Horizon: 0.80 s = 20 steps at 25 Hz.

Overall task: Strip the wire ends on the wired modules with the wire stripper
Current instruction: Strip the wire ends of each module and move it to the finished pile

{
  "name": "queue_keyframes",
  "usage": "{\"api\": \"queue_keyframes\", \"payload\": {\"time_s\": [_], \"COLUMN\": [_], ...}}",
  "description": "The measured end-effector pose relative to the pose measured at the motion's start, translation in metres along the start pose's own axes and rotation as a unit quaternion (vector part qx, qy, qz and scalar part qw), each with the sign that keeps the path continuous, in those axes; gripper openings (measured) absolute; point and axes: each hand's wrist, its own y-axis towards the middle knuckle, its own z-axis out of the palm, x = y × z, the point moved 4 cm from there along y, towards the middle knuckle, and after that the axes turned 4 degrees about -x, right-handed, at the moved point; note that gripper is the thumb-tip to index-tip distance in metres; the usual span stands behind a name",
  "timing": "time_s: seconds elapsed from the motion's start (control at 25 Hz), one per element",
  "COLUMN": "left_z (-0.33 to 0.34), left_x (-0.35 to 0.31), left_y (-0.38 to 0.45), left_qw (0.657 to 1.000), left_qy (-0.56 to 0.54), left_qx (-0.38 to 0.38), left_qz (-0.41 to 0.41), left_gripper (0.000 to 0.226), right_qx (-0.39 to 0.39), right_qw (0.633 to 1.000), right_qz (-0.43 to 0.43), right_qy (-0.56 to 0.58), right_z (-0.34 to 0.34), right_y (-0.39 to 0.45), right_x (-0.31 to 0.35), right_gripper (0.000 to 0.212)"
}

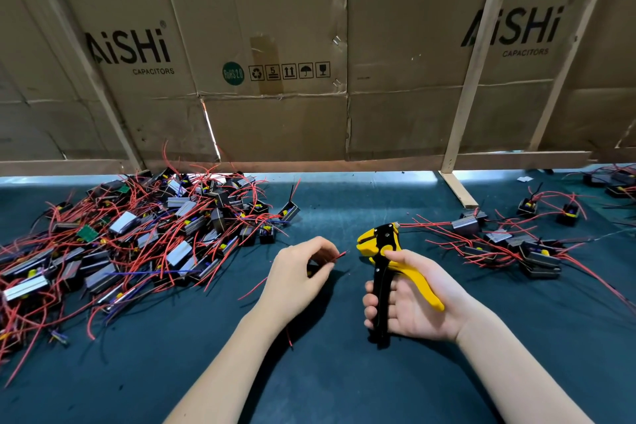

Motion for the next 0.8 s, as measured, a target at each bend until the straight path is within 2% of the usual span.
{"api": "queue_keyframes", "payload": {"time_s": [0.2, 0.6, 0.8], "left_z": [0.0, 0.0022, 0.0027], "left_x": [0.003, 0.0033, 0.0051], "left_y": [-0.0011, -0.0009, -0.0016], "left_qw": [0.998, 0.998, 0.997], "left_qy": [-0.033, -0.037, -0.045], "left_qx": [-0.036, -0.014, -0.008], "left_qz": [-0.05, -0.056, -0.06], "left_gripper": [0.011, 0.008, 0.009], "right_qx": [0.021, 0.115, 0.103], "right_qw": [0.999, 0.984, 0.984], "right_qz": [0.005, 0.007, 0.009], "right_qy": [-0.034, -0.133, -0.147], "right_z": [0.0006, 0.0051, 0.0061], "right_y": [-0.0015, -0.004, -0.0044], "right_x": [-0.0001, -0.0024, -0.0017], "right_gripper": [0.048, 0.047, 0.049]}}
